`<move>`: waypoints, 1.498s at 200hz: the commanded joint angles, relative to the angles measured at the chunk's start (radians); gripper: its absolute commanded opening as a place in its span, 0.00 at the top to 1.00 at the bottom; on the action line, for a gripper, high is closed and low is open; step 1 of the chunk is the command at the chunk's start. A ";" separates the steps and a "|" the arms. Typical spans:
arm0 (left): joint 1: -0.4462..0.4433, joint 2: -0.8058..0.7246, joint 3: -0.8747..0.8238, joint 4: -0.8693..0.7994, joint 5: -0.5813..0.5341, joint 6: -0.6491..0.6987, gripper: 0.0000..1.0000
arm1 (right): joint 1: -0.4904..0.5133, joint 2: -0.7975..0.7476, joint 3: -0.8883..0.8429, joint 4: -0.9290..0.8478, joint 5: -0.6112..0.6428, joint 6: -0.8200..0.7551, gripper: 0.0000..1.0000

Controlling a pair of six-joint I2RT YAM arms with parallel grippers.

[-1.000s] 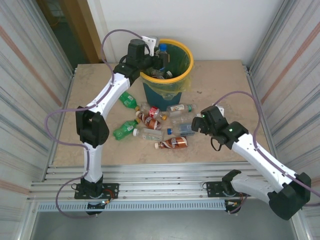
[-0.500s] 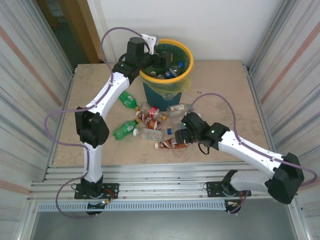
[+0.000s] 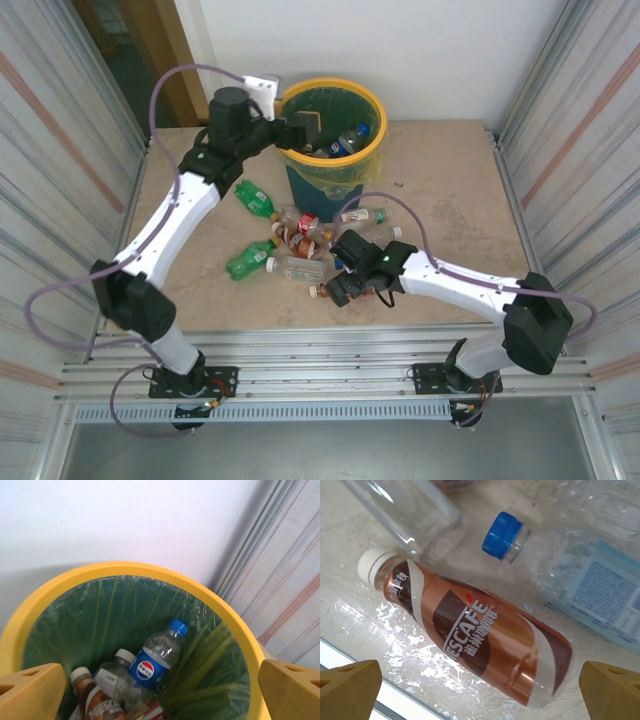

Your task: Put the plastic bottles in the bin

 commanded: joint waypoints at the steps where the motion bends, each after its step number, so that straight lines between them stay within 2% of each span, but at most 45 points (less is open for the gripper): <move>1: 0.019 -0.118 -0.137 0.082 -0.039 -0.037 0.01 | 0.013 0.048 0.049 -0.026 -0.012 -0.075 0.01; 67: 0.075 -0.427 -0.516 0.152 -0.099 -0.151 0.01 | 0.015 0.154 0.089 -0.034 0.016 -0.134 0.03; 126: 0.148 -0.605 -0.703 0.150 -0.136 -0.246 0.01 | 0.016 0.185 0.068 -0.050 -0.008 -0.121 0.08; 188: 0.183 -0.675 -0.742 0.123 -0.160 -0.261 0.01 | 0.031 0.229 0.064 -0.083 -0.050 -0.112 0.16; 299: 0.196 -0.661 -0.755 0.126 -0.167 -0.274 0.01 | 0.052 0.351 0.099 -0.092 -0.107 -0.159 0.30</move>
